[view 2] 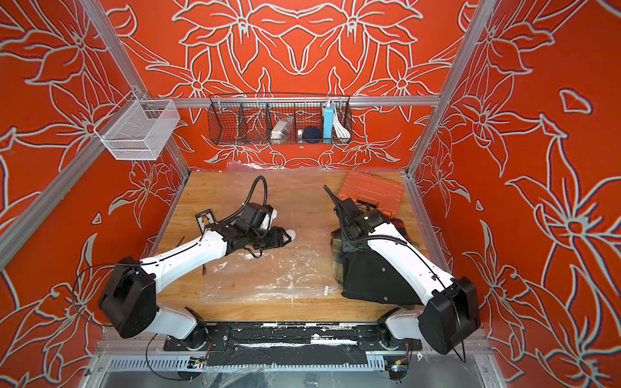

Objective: Place the folded shirt into the vacuum bag
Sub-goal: Adjust the shirt at the center of the board.

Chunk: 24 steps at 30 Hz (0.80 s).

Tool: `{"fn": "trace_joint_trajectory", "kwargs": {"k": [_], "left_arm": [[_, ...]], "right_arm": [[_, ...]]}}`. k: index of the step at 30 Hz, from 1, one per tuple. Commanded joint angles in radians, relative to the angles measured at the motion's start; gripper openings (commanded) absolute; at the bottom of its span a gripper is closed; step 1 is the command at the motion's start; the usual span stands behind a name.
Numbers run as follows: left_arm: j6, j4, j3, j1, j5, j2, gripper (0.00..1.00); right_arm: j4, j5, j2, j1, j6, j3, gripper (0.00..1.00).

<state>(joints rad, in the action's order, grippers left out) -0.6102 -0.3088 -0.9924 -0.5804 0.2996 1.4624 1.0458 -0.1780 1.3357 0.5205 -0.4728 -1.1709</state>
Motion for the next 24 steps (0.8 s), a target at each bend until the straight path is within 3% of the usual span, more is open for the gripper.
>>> {"fn": "trace_joint_trajectory", "kwargs": {"k": [1, 6, 11, 14, 15, 17, 20, 24], "left_arm": [[-0.022, 0.055, -0.026, -0.055, 0.063, 0.009, 0.63], [-0.130, 0.233, 0.015, -0.077, 0.187, 0.051, 0.67], [-0.094, 0.199, 0.001, -0.103, 0.149, 0.049, 0.67], [-0.080, 0.200, -0.003, -0.104, 0.143, 0.064, 0.67], [-0.076, 0.203, -0.009, -0.104, 0.146, 0.076, 0.67], [-0.075, 0.204, -0.023, -0.107, 0.154, 0.117, 0.67], [-0.082, 0.209, -0.025, -0.116, 0.158, 0.147, 0.67], [-0.102, 0.236, 0.009, -0.119, 0.138, 0.142, 0.66]], "right_arm": [[-0.027, 0.109, 0.028, -0.016, 0.014, -0.082, 0.00], [-0.013, 0.161, 0.054, -0.018, -0.004, -0.148, 0.00], [0.044, 0.107, -0.006, -0.017, -0.010, 0.009, 0.00], [-0.023, 0.148, -0.028, -0.016, -0.021, 0.106, 0.01], [-0.051, 0.174, -0.025, -0.017, -0.030, 0.125, 0.08], [-0.089, 0.216, -0.003, -0.014, -0.045, 0.144, 0.35], [-0.088, 0.213, 0.022, 0.014, -0.064, 0.124, 0.67], [-0.092, 0.132, 0.073, 0.067, -0.102, 0.112, 0.85]]}}
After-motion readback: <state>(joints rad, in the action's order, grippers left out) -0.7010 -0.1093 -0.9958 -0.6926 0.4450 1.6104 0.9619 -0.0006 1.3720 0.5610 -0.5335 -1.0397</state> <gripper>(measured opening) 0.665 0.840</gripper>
